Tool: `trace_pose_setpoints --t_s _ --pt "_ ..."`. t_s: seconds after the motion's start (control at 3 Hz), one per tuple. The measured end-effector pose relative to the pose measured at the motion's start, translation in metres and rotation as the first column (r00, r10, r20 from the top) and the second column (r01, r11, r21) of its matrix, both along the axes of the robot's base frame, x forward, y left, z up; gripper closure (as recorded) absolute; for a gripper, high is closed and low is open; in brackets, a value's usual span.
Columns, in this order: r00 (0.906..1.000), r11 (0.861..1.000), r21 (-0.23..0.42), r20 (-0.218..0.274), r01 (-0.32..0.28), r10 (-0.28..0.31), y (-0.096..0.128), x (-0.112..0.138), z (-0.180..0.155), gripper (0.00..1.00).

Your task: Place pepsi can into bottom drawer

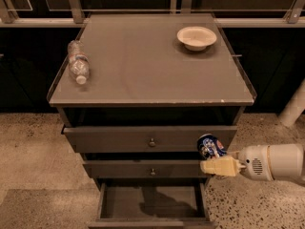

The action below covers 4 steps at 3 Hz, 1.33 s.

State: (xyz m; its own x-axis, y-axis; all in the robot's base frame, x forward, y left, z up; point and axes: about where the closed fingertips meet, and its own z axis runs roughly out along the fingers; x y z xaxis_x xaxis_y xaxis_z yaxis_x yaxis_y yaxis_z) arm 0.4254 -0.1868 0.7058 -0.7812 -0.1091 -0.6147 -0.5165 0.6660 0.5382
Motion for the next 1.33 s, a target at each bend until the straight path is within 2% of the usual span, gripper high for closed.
trace_pose_setpoints --t_s 0.33,0.67,1.0,1.33 --pt "0.9987 0.997 0.054 0.017 0.048 -0.049 -0.004 -0.002 -0.006 1.00" --pt "0.9835 0.974 0.143 -0.059 0.178 -0.171 -0.010 0.000 -0.063 1.00" --pt "0.9445 0.934 0.174 -0.163 0.312 -0.285 -0.015 0.007 -0.143 1.00" --pt "0.9054 0.905 0.157 -0.234 0.395 -0.354 -0.014 0.014 -0.206 1.00"
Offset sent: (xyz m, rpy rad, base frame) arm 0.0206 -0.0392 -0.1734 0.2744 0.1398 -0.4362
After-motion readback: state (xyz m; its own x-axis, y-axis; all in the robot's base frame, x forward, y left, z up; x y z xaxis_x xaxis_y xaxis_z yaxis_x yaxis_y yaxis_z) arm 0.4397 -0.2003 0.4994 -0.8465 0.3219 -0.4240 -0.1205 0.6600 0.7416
